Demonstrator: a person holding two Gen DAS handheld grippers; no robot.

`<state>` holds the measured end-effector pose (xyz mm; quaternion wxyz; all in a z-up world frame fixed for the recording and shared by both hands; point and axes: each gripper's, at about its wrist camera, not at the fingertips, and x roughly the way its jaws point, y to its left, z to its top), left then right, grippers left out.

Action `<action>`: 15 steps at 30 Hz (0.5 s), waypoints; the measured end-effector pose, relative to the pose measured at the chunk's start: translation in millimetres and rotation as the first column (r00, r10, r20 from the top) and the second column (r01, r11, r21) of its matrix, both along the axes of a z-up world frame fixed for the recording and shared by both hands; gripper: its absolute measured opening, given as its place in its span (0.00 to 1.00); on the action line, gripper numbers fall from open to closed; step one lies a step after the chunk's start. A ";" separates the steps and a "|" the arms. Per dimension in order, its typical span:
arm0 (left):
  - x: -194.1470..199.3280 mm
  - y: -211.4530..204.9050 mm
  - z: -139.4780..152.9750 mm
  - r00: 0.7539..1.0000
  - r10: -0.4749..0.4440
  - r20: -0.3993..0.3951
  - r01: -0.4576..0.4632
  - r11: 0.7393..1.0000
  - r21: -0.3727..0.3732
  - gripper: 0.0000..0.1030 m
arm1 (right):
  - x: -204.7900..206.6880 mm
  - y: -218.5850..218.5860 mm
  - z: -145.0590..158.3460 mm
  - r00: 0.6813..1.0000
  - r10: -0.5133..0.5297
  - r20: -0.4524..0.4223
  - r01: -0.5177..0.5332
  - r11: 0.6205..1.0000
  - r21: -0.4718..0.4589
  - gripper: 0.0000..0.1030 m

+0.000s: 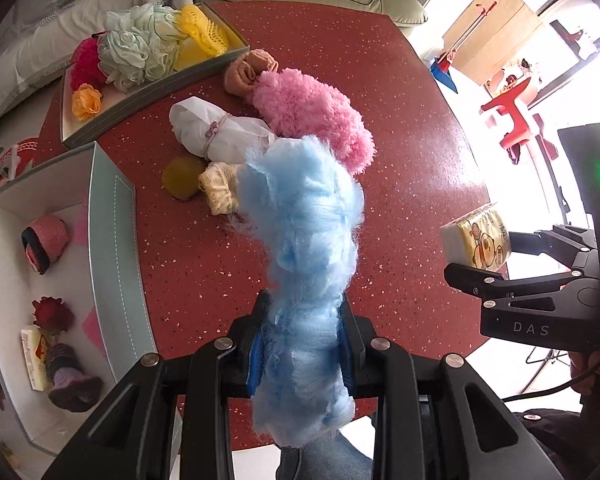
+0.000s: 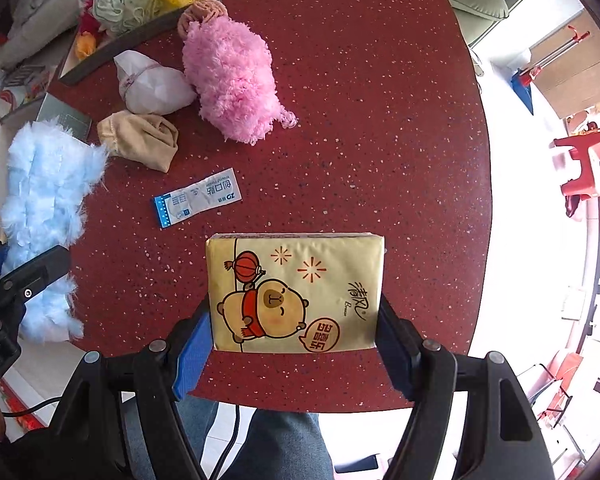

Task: Organize soft objects

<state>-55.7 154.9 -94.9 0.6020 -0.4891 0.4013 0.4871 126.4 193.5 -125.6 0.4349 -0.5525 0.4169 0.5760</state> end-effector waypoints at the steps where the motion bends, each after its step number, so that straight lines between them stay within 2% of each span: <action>1: -2.7 -0.4 1.0 1.000 0.006 0.002 -0.006 1.000 0.006 0.30 | -2.4 0.6 1.9 1.000 0.007 0.005 -0.007 1.000 0.004 0.74; 15: -49.0 -10.1 15.9 0.987 0.154 0.052 -0.157 0.984 0.078 0.30 | -43.4 6.3 23.9 0.991 0.128 0.050 -0.130 0.990 0.059 0.74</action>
